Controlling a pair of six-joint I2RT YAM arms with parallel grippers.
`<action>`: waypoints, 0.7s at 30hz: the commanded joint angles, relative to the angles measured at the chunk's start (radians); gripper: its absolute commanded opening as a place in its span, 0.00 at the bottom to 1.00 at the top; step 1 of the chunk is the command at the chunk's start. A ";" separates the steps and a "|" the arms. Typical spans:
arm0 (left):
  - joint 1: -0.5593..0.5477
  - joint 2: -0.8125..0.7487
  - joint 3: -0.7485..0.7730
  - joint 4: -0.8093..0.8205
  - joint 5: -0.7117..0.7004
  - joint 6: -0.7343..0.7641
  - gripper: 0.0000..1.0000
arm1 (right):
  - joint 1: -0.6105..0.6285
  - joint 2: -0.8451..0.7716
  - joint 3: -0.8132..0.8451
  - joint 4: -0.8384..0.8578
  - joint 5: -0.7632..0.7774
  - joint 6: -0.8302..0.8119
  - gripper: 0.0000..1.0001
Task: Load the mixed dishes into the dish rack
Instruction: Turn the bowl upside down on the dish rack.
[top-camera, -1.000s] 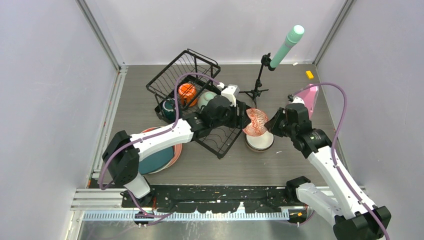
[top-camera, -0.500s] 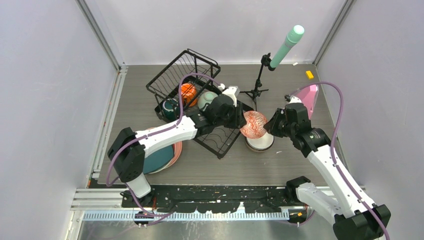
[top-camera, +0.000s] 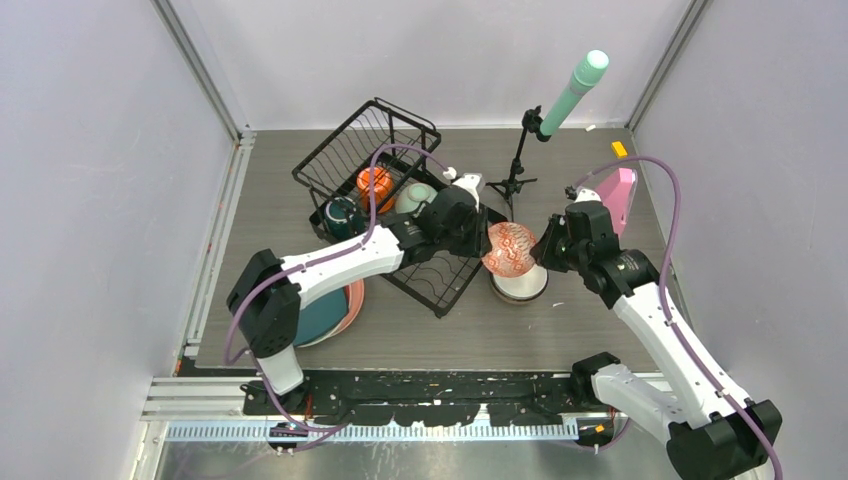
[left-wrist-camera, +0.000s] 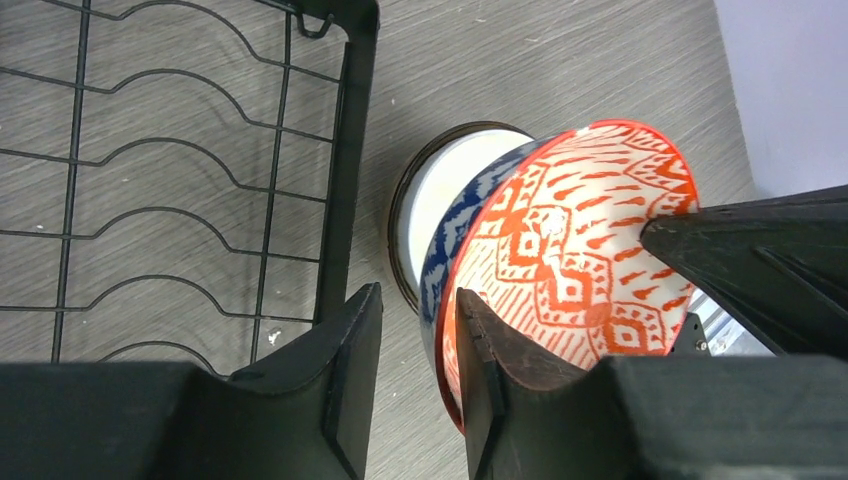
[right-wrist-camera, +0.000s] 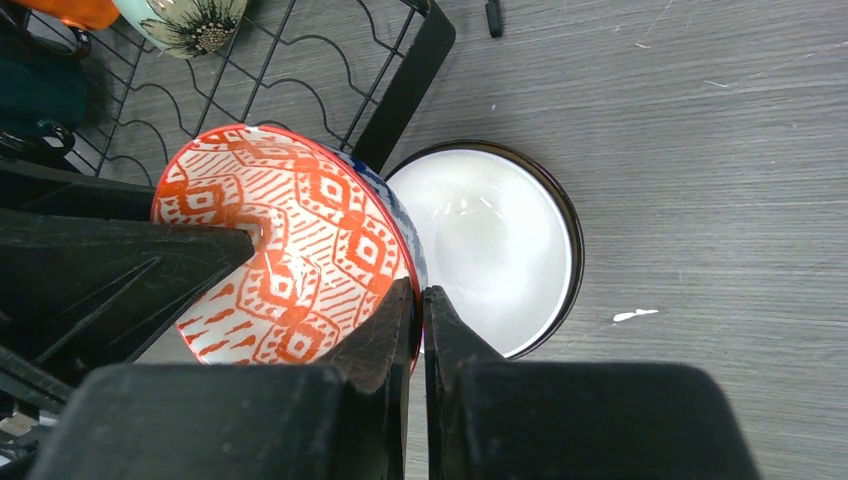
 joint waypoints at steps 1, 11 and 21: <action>0.004 0.028 0.065 -0.060 -0.014 0.018 0.34 | 0.011 -0.012 0.060 0.038 0.029 -0.013 0.00; 0.003 0.022 0.057 -0.054 -0.007 0.036 0.00 | 0.013 -0.004 0.048 0.071 0.000 0.011 0.00; 0.014 -0.039 -0.028 0.040 0.022 0.052 0.00 | 0.014 0.039 0.018 0.135 -0.105 0.084 0.12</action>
